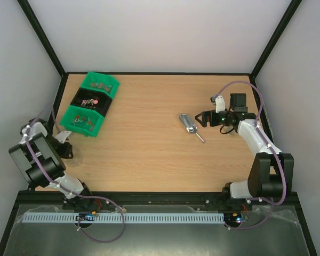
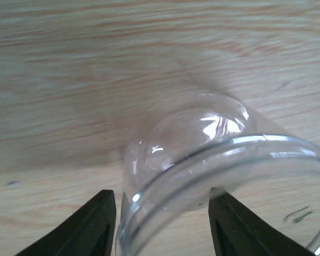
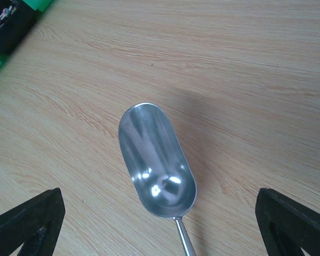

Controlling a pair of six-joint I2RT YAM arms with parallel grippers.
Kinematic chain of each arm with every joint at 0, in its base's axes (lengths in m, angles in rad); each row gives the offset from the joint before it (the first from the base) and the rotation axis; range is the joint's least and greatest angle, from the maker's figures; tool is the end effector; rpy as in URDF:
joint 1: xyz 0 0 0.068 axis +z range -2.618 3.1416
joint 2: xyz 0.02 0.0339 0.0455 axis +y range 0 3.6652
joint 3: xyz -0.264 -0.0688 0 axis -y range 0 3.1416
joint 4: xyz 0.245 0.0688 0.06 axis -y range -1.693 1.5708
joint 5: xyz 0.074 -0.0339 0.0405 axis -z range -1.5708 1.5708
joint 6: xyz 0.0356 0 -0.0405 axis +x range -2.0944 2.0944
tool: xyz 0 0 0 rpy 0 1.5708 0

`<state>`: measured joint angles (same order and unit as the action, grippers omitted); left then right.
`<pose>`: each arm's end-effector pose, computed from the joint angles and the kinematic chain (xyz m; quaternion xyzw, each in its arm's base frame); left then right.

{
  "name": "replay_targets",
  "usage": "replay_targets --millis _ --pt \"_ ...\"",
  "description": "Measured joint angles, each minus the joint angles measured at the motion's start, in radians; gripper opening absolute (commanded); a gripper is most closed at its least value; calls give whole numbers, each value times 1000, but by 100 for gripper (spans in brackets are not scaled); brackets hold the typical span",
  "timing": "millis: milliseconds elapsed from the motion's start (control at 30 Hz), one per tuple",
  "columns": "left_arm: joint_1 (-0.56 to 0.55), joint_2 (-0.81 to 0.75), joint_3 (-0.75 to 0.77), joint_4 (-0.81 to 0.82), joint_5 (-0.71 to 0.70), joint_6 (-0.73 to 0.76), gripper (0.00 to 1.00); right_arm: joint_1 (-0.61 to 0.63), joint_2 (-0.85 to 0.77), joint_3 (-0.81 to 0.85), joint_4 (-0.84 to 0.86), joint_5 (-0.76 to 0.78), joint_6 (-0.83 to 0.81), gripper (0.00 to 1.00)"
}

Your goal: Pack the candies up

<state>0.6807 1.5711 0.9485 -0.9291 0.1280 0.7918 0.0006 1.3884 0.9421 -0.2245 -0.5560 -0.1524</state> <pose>0.2020 0.1577 0.1741 0.0560 0.9963 -0.0410 0.0500 0.3007 0.0190 0.2567 -0.1852 0.8542 0.2147 0.4358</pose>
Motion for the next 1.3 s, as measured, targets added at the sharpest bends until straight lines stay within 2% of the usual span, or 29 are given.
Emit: replay_targets --millis 233,533,967,1133,1300 --pt "-192 -1 -30 23 39 -100 35 0 0 0 -23 3 -20 99" --pt "-566 29 9 58 95 -264 30 0 -19 0 -45 31 -47 99" --pt "-1076 286 284 144 130 -452 30 0 -84 -26 -78 120 -95 99" --pt "-1227 375 410 162 158 -492 31 0 -123 -60 -95 163 -98 99" --pt "-1327 435 503 175 179 -523 35 0 -149 -76 -101 187 -97 99"
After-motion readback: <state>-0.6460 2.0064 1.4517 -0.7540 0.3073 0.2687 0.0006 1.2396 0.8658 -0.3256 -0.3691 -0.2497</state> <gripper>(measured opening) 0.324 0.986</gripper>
